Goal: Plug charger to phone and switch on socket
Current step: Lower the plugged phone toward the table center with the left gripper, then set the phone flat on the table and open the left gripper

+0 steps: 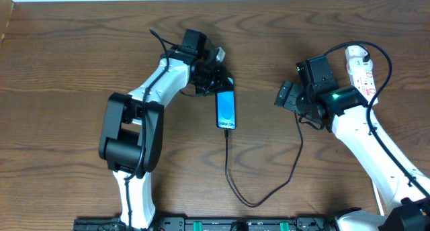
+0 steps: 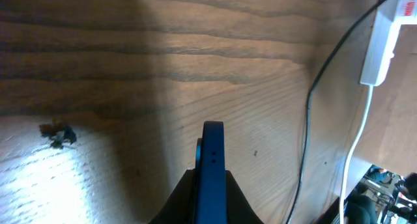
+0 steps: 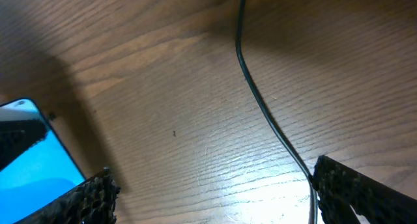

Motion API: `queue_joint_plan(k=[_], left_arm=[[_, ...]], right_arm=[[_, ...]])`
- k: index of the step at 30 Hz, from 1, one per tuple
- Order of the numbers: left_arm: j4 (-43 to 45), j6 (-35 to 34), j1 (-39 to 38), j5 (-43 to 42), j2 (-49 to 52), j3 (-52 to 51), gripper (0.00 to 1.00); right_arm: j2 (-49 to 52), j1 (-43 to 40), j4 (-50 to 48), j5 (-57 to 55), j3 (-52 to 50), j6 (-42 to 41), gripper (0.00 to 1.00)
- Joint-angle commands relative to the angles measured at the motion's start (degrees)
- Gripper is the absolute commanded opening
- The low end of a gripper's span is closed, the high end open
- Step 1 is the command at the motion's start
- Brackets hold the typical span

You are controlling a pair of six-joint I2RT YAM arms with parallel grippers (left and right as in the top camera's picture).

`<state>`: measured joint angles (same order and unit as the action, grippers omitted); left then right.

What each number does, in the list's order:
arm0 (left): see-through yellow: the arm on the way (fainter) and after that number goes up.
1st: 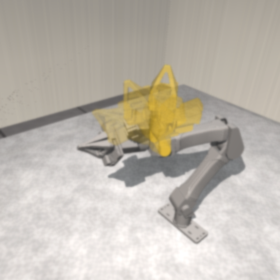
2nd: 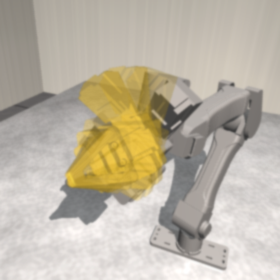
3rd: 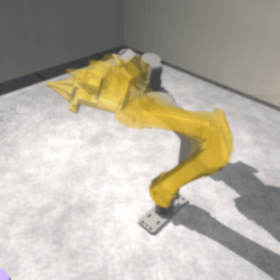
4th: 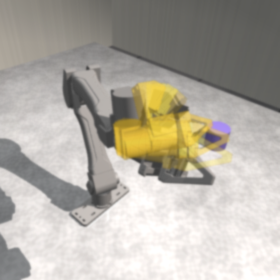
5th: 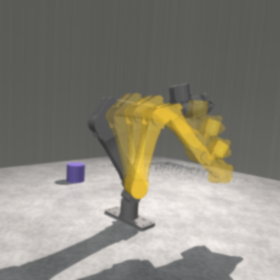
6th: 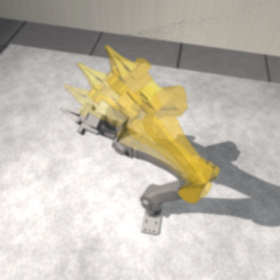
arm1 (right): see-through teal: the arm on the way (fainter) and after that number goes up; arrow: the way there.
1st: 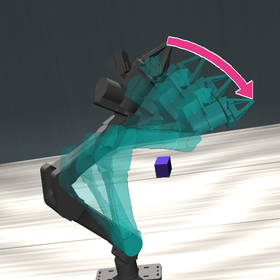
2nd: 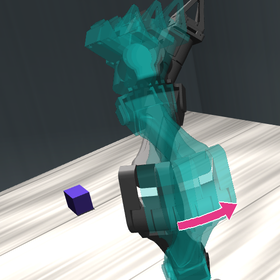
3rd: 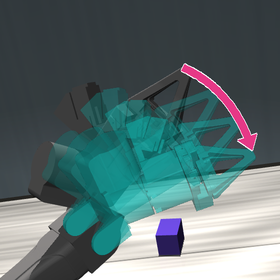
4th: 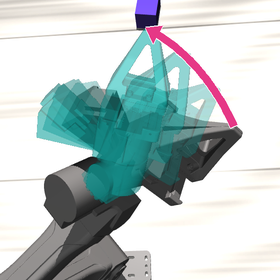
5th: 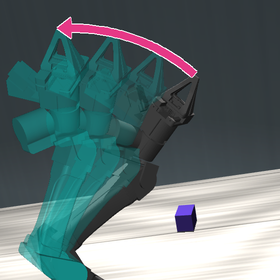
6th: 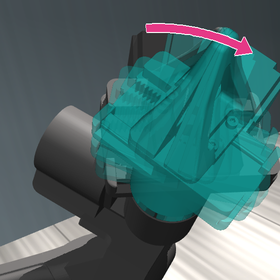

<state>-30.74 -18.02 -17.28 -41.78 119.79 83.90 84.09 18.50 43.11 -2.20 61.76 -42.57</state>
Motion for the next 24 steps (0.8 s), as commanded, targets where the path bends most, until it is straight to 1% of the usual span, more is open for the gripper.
queue_joint_plan(k=[1, 10, 18, 24], left_arm=[[1.1, -2.2, -0.2, -0.6, 0.9, 0.5, 0.07], [6.1, -10.2, -0.3, -0.6, 1.2, 0.5, 0.07], [6.3, -10.2, -1.8, -0.4, 1.2, 0.5, 0.08], [6.2, -10.2, -3.2, 2.0, 1.2, 0.5, 0.07]], right_arm=[[-0.9, 0.3, 0.2, -0.9, 0.1, -0.6, 0.93], [-0.9, 0.3, 0.2, -0.9, 0.1, -0.6, 0.93], [-0.9, 0.3, 0.2, -0.9, 0.1, -0.6, 0.94], [-0.9, 0.3, 0.2, -0.9, 0.1, -0.6, 0.94]])
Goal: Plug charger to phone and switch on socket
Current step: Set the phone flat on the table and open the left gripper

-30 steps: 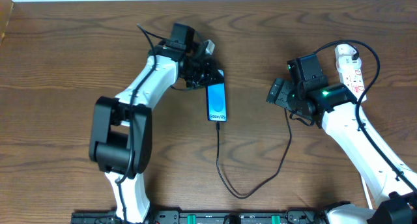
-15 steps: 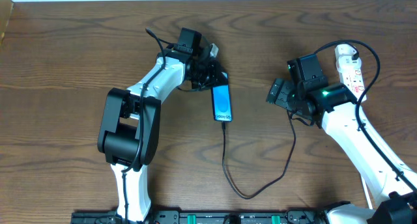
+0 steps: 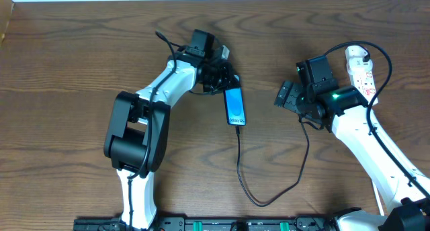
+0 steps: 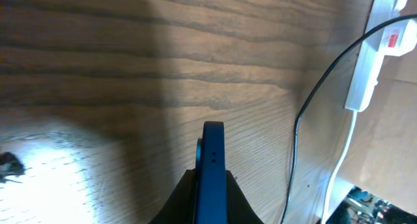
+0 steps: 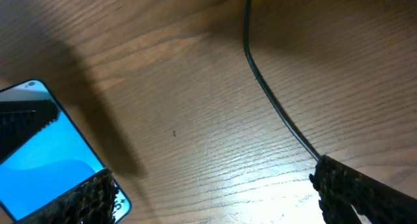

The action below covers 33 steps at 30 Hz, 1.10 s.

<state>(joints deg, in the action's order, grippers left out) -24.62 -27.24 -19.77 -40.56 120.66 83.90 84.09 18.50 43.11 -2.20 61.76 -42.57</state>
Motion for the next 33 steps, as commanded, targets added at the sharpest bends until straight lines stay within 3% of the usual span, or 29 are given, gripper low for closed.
queue_joint_plan(k=[1, 33], left_arm=[[0.1, -0.9, -0.9, 0.8, 0.3, 0.5, 0.07], [-0.2, -0.9, -1.2, 2.7, 4.0, 0.5, 0.08]], right_arm=[[-0.9, 0.3, 0.2, -0.9, 0.1, -0.6, 0.94], [-0.9, 0.3, 1.3, -0.9, 0.1, -0.6, 0.94]])
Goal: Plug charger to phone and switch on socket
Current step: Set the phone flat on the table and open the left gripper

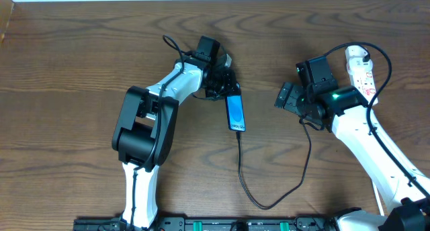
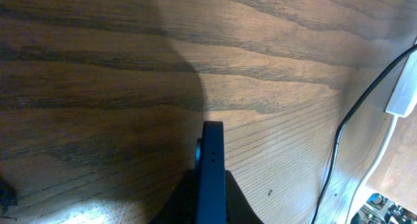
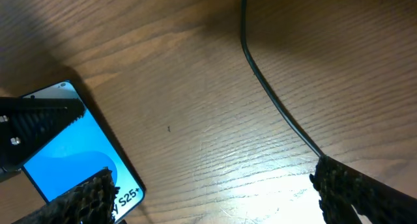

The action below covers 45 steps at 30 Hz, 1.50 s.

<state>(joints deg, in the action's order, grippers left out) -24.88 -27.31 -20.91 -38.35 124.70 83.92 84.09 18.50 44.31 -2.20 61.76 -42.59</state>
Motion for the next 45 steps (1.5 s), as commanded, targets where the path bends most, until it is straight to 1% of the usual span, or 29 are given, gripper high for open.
queue_joint_plan(k=[1, 6, 7, 8, 9, 13, 16, 17, 21, 23, 26, 27, 29, 31, 37, 45], left_arm=[[0.1, -0.9, -0.1, 0.5, 0.0, 0.5, 0.08], [-0.1, -0.9, -0.1, 0.5, 0.0, 0.5, 0.08], [-0.1, -0.9, -0.1, 0.5, 0.0, 0.5, 0.08], [-0.1, -0.9, -0.1, 0.5, 0.0, 0.5, 0.12], [-0.1, -0.9, -0.1, 0.5, 0.0, 0.5, 0.14], [-0.1, -0.9, -0.1, 0.5, 0.0, 0.5, 0.15], [-0.2, -0.9, -0.1, 0.5, 0.0, 0.5, 0.17], [-0.2, -0.9, -0.1, 0.5, 0.0, 0.5, 0.22], [-0.5, -0.9, -0.1, 0.5, 0.0, 0.5, 0.34], [-0.5, -0.9, -0.1, 0.5, 0.0, 0.5, 0.36], [-0.5, -0.9, -0.1, 0.5, 0.0, 0.5, 0.43], [-0.5, -0.9, -0.1, 0.5, 0.0, 0.5, 0.49], [-0.5, -0.9, -0.1, 0.5, 0.0, 0.5, 0.59], [-0.5, -0.9, -0.1, 0.5, 0.0, 0.5, 0.64], [-0.5, -0.9, -0.1, 1.0, 0.0, 0.5, 0.71], [-3.2, -0.9, -0.1, 8.2, 0.0, 0.5, 0.74]], right_arm=[[-0.9, 0.3, 0.2, -0.9, 0.1, -0.6, 0.94], [-0.9, 0.3, 0.3, -0.9, 0.1, -0.6, 0.93], [-0.9, 0.3, 0.3, -0.9, 0.1, -0.6, 0.93], [-0.9, 0.3, 0.3, -0.9, 0.1, -0.6, 0.93], [-0.9, 0.3, 0.3, -0.9, 0.1, -0.6, 0.93], [-0.9, 0.3, 0.3, -0.9, 0.1, -0.6, 0.93], [-0.9, 0.3, 0.3, -0.9, 0.1, -0.6, 0.93], [-0.9, 0.3, 0.3, -0.9, 0.1, -0.6, 0.93], [-0.9, 0.3, 0.3, -0.9, 0.1, -0.6, 0.93], [-0.9, 0.3, 0.3, -0.9, 0.1, -0.6, 0.93], [-0.9, 0.3, 0.3, -0.9, 0.1, -0.6, 0.93], [-0.9, 0.3, 0.3, -0.9, 0.1, -0.6, 0.93], [-0.9, 0.3, 0.3, -0.9, 0.1, -0.6, 0.93], [-0.9, 0.3, 0.3, -0.9, 0.1, -0.6, 0.93], [-0.9, 0.3, 0.3, -0.9, 0.1, -0.6, 0.93], [-0.9, 0.3, 0.8, -0.9, 0.0, -0.6, 0.93]])
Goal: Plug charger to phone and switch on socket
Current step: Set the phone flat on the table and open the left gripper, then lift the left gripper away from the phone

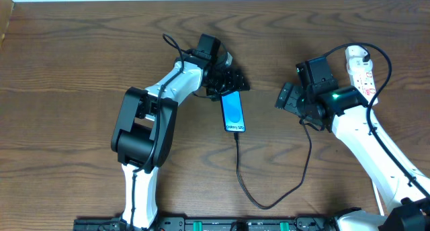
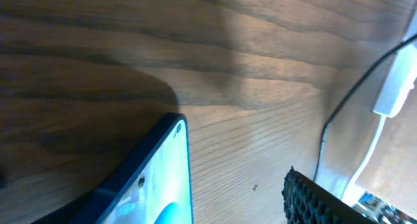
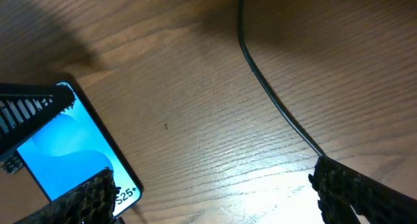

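Observation:
The phone (image 1: pixel 232 112) lies flat on the wooden table, its blue screen lit and facing up; it also shows in the left wrist view (image 2: pixel 150 185) and the right wrist view (image 3: pixel 62 152). The black charger cable (image 1: pixel 240 165) is plugged into its near end and loops round to the right. My left gripper (image 1: pixel 232 82) stands open just beyond the phone's far end, one finger (image 2: pixel 313 199) off to the phone's right. My right gripper (image 1: pixel 284 97) hovers wide open and empty over the table (image 3: pixel 215 198), right of the phone. The white socket strip (image 1: pixel 359 66) lies at the far right.
The cable (image 3: pixel 273 103) runs under my right gripper toward the socket strip (image 2: pixel 393 87), where a plug sits at its far end. The table's far edge lies close behind the left gripper. Both arm bases stand at the near edge.
The phone stood on its edge, pinched in my left gripper; now it lies flat, screen up, and the left gripper is open. My right arm has not moved.
My left gripper held the phone by its far end with the cable plugged in, left of centre. Then the phone was a little further right, then on its edge, the cable trailing. Now it lies flat and released. The right gripper stayed open throughout.

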Motion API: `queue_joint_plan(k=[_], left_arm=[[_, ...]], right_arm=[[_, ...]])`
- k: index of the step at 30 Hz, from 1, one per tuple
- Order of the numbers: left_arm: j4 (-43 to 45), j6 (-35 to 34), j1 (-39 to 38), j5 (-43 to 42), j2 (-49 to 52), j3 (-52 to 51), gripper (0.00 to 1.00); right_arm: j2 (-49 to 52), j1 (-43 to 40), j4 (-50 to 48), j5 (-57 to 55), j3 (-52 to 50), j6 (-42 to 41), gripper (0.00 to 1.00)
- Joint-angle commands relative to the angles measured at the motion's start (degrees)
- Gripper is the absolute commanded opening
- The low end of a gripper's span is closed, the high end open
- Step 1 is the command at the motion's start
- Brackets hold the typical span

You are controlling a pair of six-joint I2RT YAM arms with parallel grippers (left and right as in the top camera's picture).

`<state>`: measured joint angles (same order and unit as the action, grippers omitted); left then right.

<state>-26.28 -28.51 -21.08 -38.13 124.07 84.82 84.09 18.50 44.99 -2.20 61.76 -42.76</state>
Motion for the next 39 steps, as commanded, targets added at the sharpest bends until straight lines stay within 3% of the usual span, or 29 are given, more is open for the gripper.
queue_joint_plan(k=[1, 8, 25, 39], left_arm=[[-2.2, 0.3, 0.1, 9.0, 0.7, -0.4, 0.75], [-4.7, 0.3, 0.1, 15.2, 0.7, -0.4, 0.76], [-6.1, 1.2, 0.2, 19.8, 0.7, -0.4, 0.77], [-7.4, 9.1, 5.1, 21.8, -3.7, -0.2, 0.86]], right_arm=[[-0.9, 0.3, 0.2, -0.9, 0.0, -0.4, 0.93], [-0.9, 0.3, 0.2, -0.9, 0.0, -0.4, 0.93], [-0.9, 0.3, 0.5, -0.9, 0.0, -0.4, 0.93], [-0.9, 0.3, 1.1, -0.9, 0.0, -0.4, 0.93]])
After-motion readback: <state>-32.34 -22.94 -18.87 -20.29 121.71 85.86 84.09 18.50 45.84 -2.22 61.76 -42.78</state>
